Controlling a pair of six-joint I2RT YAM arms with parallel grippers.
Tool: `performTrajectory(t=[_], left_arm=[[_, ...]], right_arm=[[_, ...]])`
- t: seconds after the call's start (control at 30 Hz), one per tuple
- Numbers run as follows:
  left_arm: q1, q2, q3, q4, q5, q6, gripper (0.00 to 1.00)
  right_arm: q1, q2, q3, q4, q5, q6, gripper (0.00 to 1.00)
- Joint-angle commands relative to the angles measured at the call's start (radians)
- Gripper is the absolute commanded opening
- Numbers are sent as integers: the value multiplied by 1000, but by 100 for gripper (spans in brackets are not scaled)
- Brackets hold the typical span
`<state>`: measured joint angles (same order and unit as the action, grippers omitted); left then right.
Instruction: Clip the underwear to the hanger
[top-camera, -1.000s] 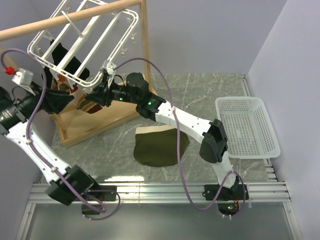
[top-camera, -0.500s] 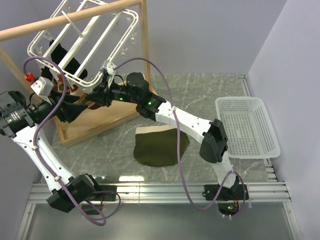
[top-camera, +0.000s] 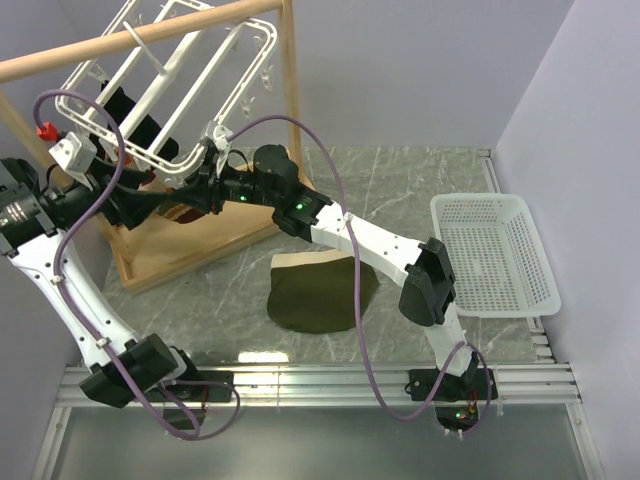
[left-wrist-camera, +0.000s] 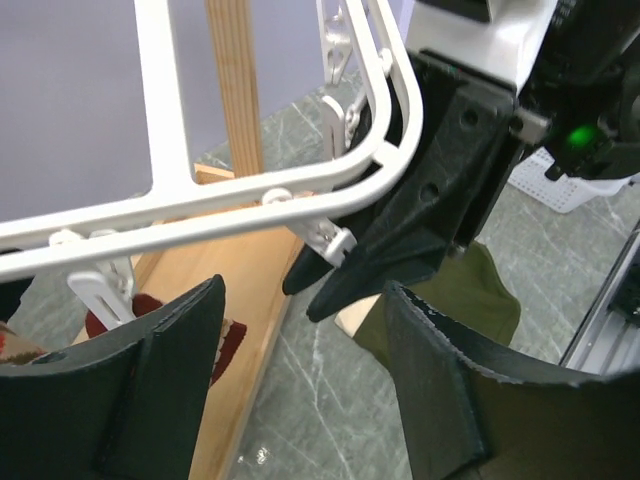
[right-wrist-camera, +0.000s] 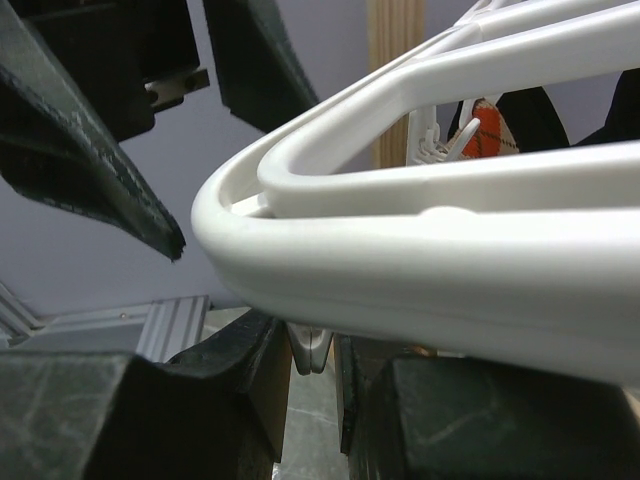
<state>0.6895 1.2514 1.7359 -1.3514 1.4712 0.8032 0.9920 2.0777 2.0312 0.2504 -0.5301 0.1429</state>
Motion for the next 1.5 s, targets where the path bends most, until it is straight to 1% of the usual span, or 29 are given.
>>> performTrajectory(t=[0.0,0.03,0.1,0.27,0.53,0.77,1.1,1.3,1.4,1.47], left_arm=[[-18,29,71,-6,221,-74,71],[-19,40,77,-9,219,-106,74],[-19,43,77,-11,219,-131,75],[-19,11,47,-9,219,-171,73],[-30,-18,-7,-3,221,-145,70],[-58,0,19,-3,221,-124,68],[-91,32,56,-2,221,-107,60],[-104,42,82,-2,221,-107,59],[-111,43,85,-2,221,-107,54],[-117,42,82,0,221,-108,44]], right_arm=[[10,-31,23,7,-19,-11,0],[8,-30,24,7,-18,-8,0],[10,-31,23,7,-13,-5,0],[10,-31,24,9,-19,1,0],[11,-22,38,21,-56,29,0],[22,-7,46,15,-56,24,0],[36,13,69,6,-53,18,0],[40,19,67,-3,-64,24,0],[40,24,66,-2,-64,32,0],[40,24,66,-2,-62,34,0]])
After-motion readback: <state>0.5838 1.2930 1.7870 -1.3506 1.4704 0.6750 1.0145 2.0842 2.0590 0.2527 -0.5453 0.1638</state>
